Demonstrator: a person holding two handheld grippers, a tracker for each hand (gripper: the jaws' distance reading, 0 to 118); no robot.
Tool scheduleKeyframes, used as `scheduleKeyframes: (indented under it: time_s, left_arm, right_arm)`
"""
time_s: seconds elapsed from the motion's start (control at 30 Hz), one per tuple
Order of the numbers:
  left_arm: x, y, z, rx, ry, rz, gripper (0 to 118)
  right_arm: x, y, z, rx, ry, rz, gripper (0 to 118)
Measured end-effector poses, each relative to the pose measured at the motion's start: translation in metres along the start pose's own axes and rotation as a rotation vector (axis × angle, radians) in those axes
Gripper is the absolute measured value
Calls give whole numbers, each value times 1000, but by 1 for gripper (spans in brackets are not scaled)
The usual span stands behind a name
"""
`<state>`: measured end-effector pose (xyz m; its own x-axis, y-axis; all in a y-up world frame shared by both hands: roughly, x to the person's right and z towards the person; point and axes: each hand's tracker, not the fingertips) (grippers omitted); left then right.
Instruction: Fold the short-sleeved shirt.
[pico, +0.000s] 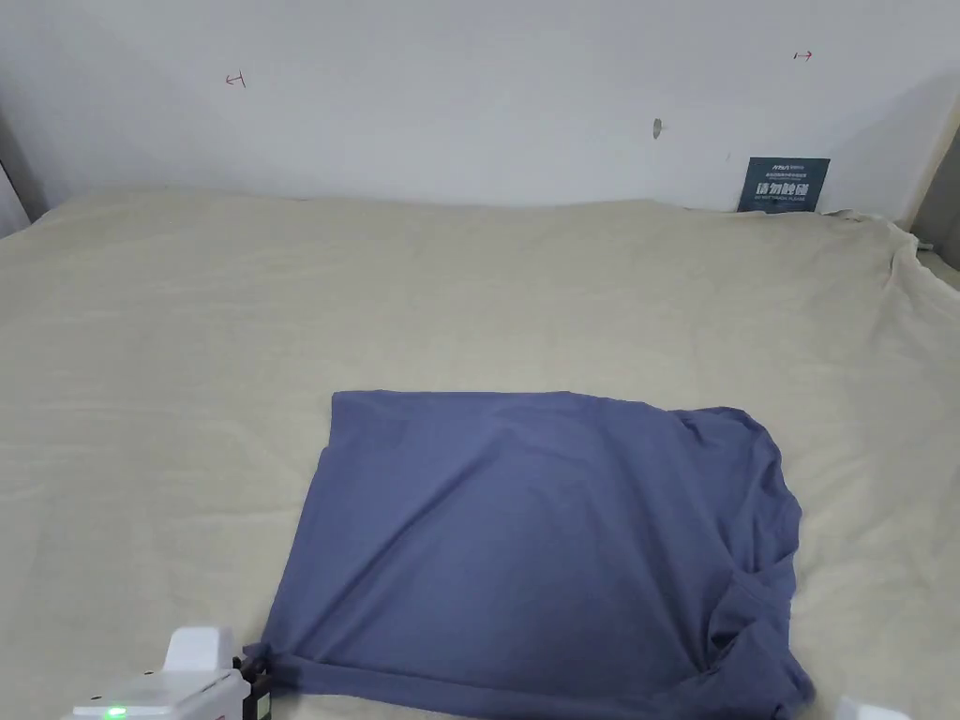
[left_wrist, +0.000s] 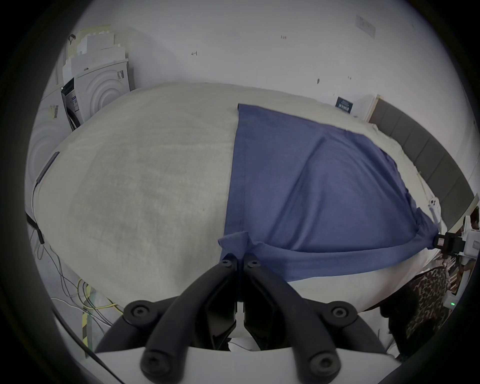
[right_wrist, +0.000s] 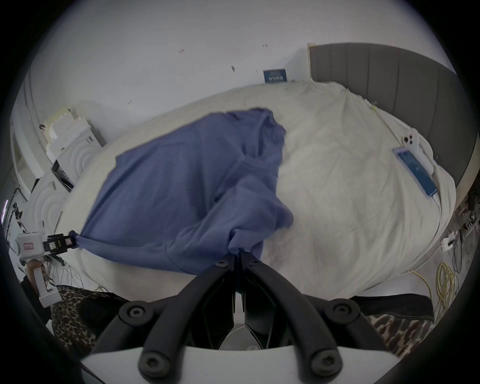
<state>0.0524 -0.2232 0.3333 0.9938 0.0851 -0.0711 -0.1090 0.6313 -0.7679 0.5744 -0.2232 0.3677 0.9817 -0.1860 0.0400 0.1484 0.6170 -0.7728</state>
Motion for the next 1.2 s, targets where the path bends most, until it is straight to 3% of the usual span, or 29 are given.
scheduleKeyframes:
  time_s: [0.2, 0.27, 0.3, 0.33, 0.37, 0.4, 0.43, 0.6, 0.83, 0.93, 1.0, 1.03, 1.07, 1.1, 1.13, 1.2]
  left_arm:
    - [4, -6, -2, 0, 25, 14, 2]
    - [5, -2, 0, -18, 26, 41, 18]
    - [4, 1, 2, -37, 22, 80, 32]
    - [3, 4, 5, -38, 14, 109, 51]
    - [3, 7, 12, -24, 10, 131, 78]
    - [4, 10, 19, -1, 7, 155, 93]
    - [5, 13, 26, 42, 3, 170, 102]
    - [17, 51, 73, 245, -9, 157, 107]
    - [42, 93, 112, 444, 39, 62, 106]
    - [50, 97, 117, 477, 62, 34, 102]
    - [54, 93, 119, 512, 63, 9, 78]
    - [55, 91, 120, 521, 64, -2, 59]
    - [58, 90, 120, 526, 69, -10, 31]
    - [58, 88, 118, 527, 65, -17, 14]
    - [58, 86, 118, 527, 42, -23, 3]
    - [58, 82, 117, 525, 18, -11, 0]
  right_arm:
    - [-1, -12, -16, -44, -29, -17, 3]
    - [-5, -8, -11, -44, -34, -14, 9]
    - [-7, -5, -8, -47, -38, -11, 16]
    - [-8, -2, -4, -46, -41, -9, 32]
    - [-11, 4, 3, -36, -45, 0, 62]
    - [-14, 10, 11, -10, -51, 12, 84]
    - [-16, 16, 18, 17, -50, 22, 96]
    - [-33, 64, 65, 226, -56, 91, 99]
    - [-57, 110, 109, 451, -52, 141, 99]
    - [-69, 115, 120, 512, -74, 168, 92]
    - [-75, 115, 124, 543, -95, 185, 73]
    - [-76, 115, 124, 552, -99, 187, 60]
    - [-77, 114, 124, 562, -100, 188, 38]
    - [-78, 113, 125, 569, -98, 189, 17]
    - [-78, 112, 125, 576, -99, 189, 0]
    - [-77, 111, 123, 587, -92, 187, 0]
